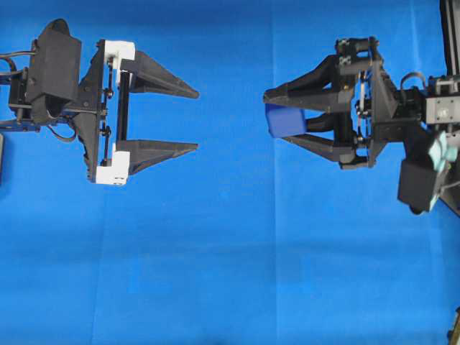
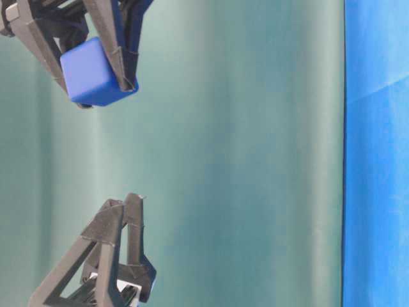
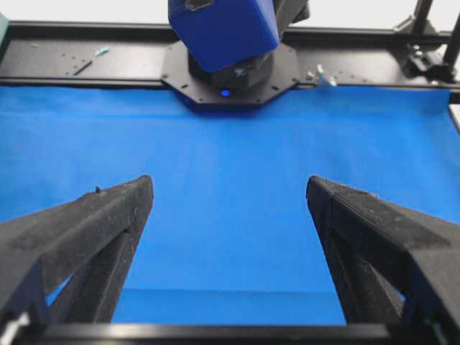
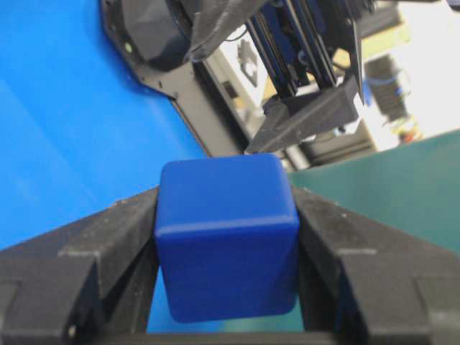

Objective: Handover the blue block to the right arm after grasping it with the left arm, then place it in the designated position.
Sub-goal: 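Open the left gripper and pull the cube away with the right gripper, then hold the cube in the right gripper and retract it rightward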

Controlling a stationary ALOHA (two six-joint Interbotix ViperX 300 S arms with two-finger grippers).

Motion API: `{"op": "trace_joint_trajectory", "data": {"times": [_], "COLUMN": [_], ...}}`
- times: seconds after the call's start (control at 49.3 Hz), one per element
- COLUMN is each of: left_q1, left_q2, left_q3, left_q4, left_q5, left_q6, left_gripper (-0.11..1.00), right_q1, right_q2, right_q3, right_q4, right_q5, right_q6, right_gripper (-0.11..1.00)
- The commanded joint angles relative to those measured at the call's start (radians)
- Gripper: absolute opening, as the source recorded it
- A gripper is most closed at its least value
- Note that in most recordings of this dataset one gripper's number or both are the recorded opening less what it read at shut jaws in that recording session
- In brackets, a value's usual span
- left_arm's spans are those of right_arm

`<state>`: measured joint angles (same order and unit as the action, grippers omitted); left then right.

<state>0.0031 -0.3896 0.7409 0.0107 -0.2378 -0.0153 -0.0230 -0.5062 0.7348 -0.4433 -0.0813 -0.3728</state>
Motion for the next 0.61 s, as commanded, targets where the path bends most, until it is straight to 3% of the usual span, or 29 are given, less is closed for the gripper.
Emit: {"op": "trace_joint_trajectory", "data": {"times": [0.0, 0.122, 0.203, 0.588], "left_q1": [0.0, 0.0, 0.0, 0.0], "left_q2": [-0.017, -0.017, -0.017, -0.017], "left_q3": [-0.015, -0.015, -0.015, -0.018], "left_q4": [-0.002, -0.002, -0.002, 0.0], "left_q5": [-0.009, -0.009, -0.009, -0.009], "left_q6": [0.003, 0.003, 0.003, 0.006], "left_gripper": [0.93, 0.93, 0.93, 0.93], "right_q1": [0.002, 0.002, 0.002, 0.002], "right_q2": [-0.02, -0.031, -0.037, -0.043], "right_q3": [-0.014, -0.018, -0.02, -0.029], "right_q4": [0.097, 0.193, 0.227, 0.244], "right_q5": [0.002, 0.018, 0.035, 0.083], "right_q6": [0.035, 0.121, 0.181, 0.515], "right_gripper": [0.44, 0.44, 0.44, 0.44]}}
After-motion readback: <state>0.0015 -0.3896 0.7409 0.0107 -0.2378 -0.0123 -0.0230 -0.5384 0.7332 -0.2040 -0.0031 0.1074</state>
